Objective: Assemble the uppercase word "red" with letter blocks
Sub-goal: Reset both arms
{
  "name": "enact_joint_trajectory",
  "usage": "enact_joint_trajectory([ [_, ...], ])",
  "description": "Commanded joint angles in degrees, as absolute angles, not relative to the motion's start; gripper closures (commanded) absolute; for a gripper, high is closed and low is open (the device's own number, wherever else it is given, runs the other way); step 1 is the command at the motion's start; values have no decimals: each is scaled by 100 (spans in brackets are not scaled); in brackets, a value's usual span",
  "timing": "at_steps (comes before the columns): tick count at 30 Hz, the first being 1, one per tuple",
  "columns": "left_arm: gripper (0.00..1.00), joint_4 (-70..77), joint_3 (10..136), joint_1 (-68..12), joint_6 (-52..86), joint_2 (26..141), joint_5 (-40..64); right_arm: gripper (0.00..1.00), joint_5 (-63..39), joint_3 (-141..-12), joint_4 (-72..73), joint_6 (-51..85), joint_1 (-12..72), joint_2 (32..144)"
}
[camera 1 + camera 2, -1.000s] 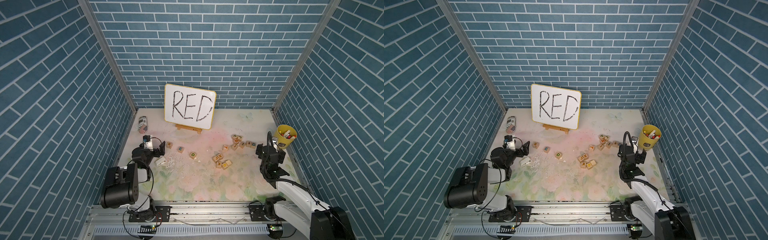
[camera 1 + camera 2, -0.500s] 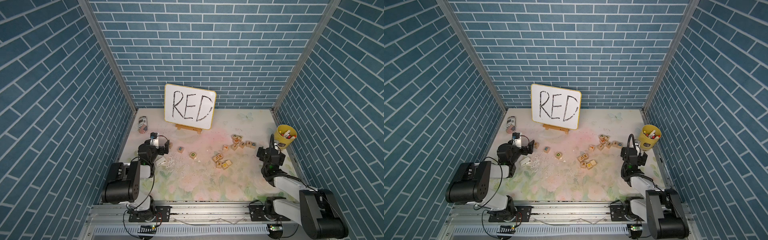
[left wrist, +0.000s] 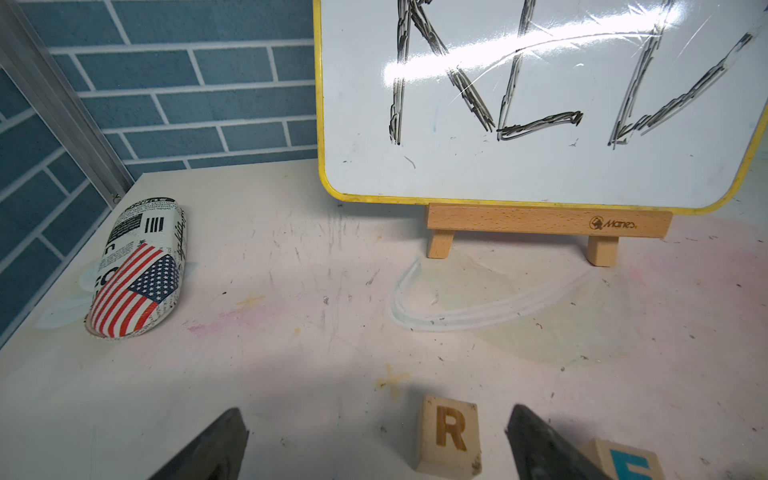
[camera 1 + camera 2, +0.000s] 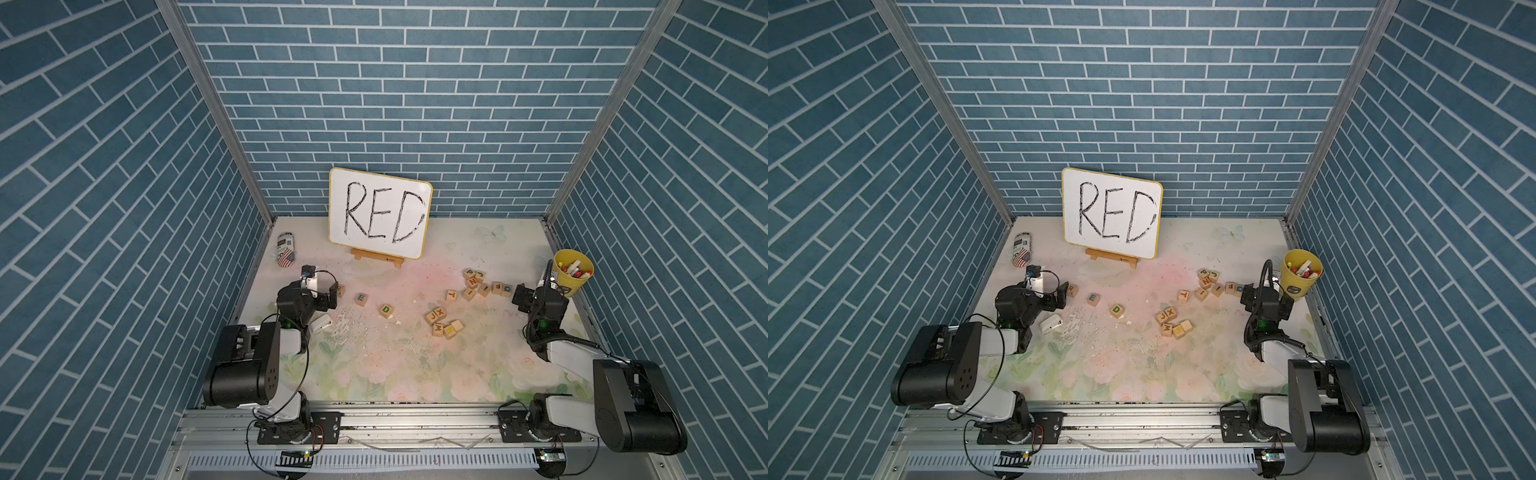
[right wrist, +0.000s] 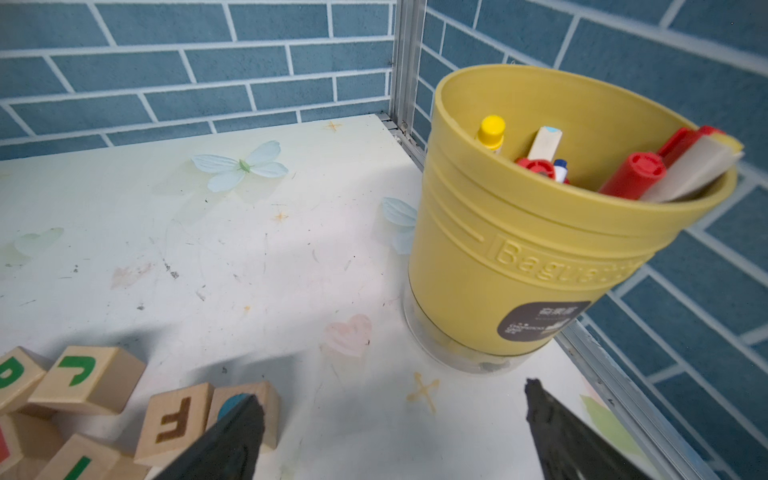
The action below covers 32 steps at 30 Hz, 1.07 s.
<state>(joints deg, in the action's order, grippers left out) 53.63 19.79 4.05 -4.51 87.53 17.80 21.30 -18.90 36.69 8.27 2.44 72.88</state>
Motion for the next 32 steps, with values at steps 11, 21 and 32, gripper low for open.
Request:
enact_joint_trajectory([
  [11, 1, 5300, 2074, 387, -501, 8785, 1775, 1, 1283, -2376, 4482, 453, -26, 8602],
  [21, 1, 5300, 2074, 387, -510, 8788, 1775, 1, 1316, -2191, 4923, 492, -53, 8739],
  [32, 1, 5136, 2137, 246, -594, 8772, 1499, 1, 1324, -2197, 4939, 488, -53, 8754],
])
